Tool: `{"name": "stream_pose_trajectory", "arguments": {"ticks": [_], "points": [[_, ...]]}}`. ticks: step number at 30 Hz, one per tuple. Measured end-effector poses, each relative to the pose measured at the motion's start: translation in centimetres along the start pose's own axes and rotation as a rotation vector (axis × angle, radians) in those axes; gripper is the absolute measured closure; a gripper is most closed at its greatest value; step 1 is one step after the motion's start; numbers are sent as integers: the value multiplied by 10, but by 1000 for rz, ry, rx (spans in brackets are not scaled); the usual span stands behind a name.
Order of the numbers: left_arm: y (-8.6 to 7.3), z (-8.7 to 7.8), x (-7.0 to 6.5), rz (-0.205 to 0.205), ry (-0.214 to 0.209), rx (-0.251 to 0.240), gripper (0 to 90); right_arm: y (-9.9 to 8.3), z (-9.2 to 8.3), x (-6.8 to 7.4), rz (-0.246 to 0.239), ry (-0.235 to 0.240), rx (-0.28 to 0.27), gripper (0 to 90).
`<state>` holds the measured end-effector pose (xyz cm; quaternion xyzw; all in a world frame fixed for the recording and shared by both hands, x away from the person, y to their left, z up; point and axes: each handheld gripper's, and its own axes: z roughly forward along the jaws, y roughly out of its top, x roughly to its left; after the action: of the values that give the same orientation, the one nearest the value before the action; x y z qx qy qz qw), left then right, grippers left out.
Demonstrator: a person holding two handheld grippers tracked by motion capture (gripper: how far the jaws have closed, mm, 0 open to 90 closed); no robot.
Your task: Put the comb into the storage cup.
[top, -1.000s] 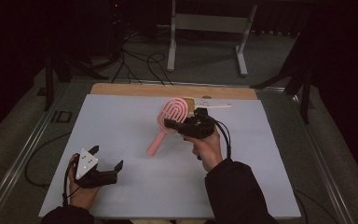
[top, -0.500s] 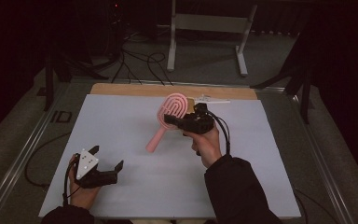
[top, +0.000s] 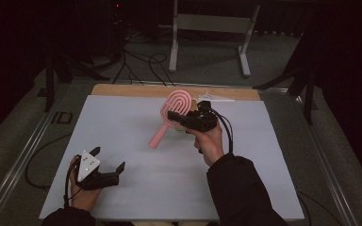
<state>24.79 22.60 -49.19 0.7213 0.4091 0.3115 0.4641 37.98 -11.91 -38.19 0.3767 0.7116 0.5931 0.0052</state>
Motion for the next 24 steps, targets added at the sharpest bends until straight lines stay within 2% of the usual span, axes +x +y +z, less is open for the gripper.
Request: {"name": "stream_pose_trajectory", "arguments": {"ticks": [10, 24], "points": [[0, 0, 0, 1, 1, -1, 2, 6, -1, -4, -2, -15, -22, 634], [0, -1, 0, 2, 6, -4, 2, 17, 1, -10, -5, -45, -21, 634]]}}
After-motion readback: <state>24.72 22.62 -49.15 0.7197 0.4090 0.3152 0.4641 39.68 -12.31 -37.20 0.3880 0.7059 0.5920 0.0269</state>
